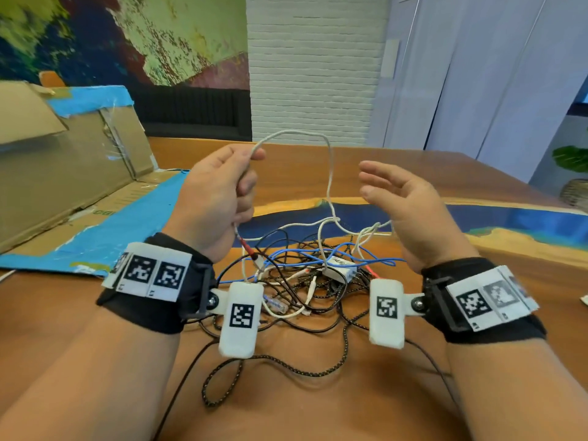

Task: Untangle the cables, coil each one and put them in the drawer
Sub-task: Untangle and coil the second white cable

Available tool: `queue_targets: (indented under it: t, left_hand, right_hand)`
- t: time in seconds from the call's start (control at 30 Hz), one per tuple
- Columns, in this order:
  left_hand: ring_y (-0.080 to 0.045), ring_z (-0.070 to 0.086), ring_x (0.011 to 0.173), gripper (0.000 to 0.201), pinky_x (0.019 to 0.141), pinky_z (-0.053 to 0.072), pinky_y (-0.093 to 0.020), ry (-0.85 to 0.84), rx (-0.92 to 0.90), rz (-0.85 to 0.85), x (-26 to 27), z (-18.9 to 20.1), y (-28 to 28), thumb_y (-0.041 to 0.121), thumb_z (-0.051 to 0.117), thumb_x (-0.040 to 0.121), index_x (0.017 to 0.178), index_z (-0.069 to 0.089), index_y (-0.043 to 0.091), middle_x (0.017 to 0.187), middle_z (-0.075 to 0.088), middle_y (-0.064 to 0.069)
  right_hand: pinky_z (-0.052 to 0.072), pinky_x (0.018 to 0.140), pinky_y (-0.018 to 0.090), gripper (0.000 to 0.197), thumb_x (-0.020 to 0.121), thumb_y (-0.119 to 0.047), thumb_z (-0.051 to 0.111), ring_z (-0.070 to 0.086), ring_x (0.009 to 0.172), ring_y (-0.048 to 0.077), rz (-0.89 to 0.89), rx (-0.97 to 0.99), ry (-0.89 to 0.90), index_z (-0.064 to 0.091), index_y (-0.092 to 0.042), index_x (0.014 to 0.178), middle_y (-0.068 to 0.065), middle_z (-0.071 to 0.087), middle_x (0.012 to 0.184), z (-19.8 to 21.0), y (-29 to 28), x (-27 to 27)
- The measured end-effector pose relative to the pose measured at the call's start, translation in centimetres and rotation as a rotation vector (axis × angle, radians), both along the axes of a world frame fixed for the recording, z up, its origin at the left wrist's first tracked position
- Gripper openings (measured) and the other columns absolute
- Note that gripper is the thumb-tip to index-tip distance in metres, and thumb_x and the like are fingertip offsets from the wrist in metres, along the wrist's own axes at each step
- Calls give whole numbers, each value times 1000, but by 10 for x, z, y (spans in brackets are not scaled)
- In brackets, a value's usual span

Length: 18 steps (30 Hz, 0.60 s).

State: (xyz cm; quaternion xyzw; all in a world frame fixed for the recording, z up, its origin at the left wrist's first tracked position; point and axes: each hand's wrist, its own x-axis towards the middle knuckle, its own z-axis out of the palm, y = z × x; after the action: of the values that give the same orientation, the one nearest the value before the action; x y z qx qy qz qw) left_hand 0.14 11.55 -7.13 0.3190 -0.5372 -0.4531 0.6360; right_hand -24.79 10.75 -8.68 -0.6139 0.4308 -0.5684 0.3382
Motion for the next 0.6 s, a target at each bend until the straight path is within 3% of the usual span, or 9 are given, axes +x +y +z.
queue_targets:
  t: [0.1, 0.17, 0.23, 0.27, 0.3, 0.37, 0.43, 0.53, 0.6]
  left_hand:
    - [-15, 18, 47, 24, 41, 13, -29, -87, -96, -72, -5, 3, 9, 26, 48, 105, 98, 68, 15, 59, 36, 2]
    - [-20, 14, 48, 21, 44, 10, -33, -141, -127, -137, -9, 2, 14, 29, 55, 98, 96, 71, 15, 58, 38, 2]
    - [-22, 14, 49, 22, 45, 10, -34, -183, -115, -178, -9, 0, 14, 32, 58, 95, 93, 73, 16, 57, 38, 2]
    - [-23, 13, 51, 24, 45, 10, -34, -216, -95, -171, -7, -1, 13, 33, 58, 96, 89, 74, 17, 56, 36, 2]
    - [-25, 12, 53, 27, 46, 11, -34, -264, -70, -147, -3, -2, 11, 37, 59, 97, 84, 73, 18, 56, 34, 3]
    - [-24, 12, 55, 36, 47, 11, -32, -340, -16, -71, 7, -4, 7, 43, 61, 97, 67, 65, 23, 57, 29, 4]
    - [-17, 15, 49, 43, 45, 13, -29, -260, 26, 20, 19, -2, 3, 38, 59, 99, 58, 51, 26, 56, 28, 7]
    - [-11, 19, 43, 37, 41, 15, -25, 24, 69, 161, 34, 7, -3, 33, 53, 100, 65, 45, 26, 56, 26, 8]
    - [-11, 18, 43, 36, 38, 19, -23, 127, 67, 259, 40, 13, -6, 35, 50, 101, 67, 42, 26, 57, 25, 8]
  right_hand:
    - [42, 112, 31, 67, 88, -23, 75, 46, 140, 3, 112, -85, 78, 45, -46, 144, -4, 50, 152, -9, 3, 23]
    - [40, 114, 33, 74, 88, -25, 74, 48, 140, 7, 163, -131, 54, 35, -50, 146, 3, 51, 151, -15, 3, 35]
    - [50, 103, 35, 49, 97, -22, 65, 67, 111, 20, 133, -138, -13, 49, -39, 141, 10, 71, 113, -14, 3, 39]
    - [54, 94, 37, 33, 102, -20, 59, 68, 90, 27, 103, -120, -66, 60, -30, 133, 9, 71, 90, -11, 4, 39]
    - [58, 85, 40, 23, 105, -16, 54, 62, 70, 26, 75, -91, -138, 69, -21, 122, 7, 64, 71, -8, 4, 35]
    - [61, 73, 41, 21, 104, -9, 53, 46, 51, 15, 14, -38, -221, 74, -13, 105, -1, 52, 55, -5, 1, 20]
    - [59, 67, 38, 17, 100, -11, 62, 45, 50, 11, -63, -14, -129, 77, -18, 95, -1, 57, 58, -3, -2, 3]
    - [52, 69, 33, 10, 93, -26, 74, 57, 64, 11, -221, -10, 99, 79, -21, 86, 5, 68, 73, -7, -7, -13]
    - [51, 66, 27, 12, 93, -27, 74, 58, 71, 11, -301, -30, 123, 78, -20, 85, 9, 68, 77, -9, -10, -17]
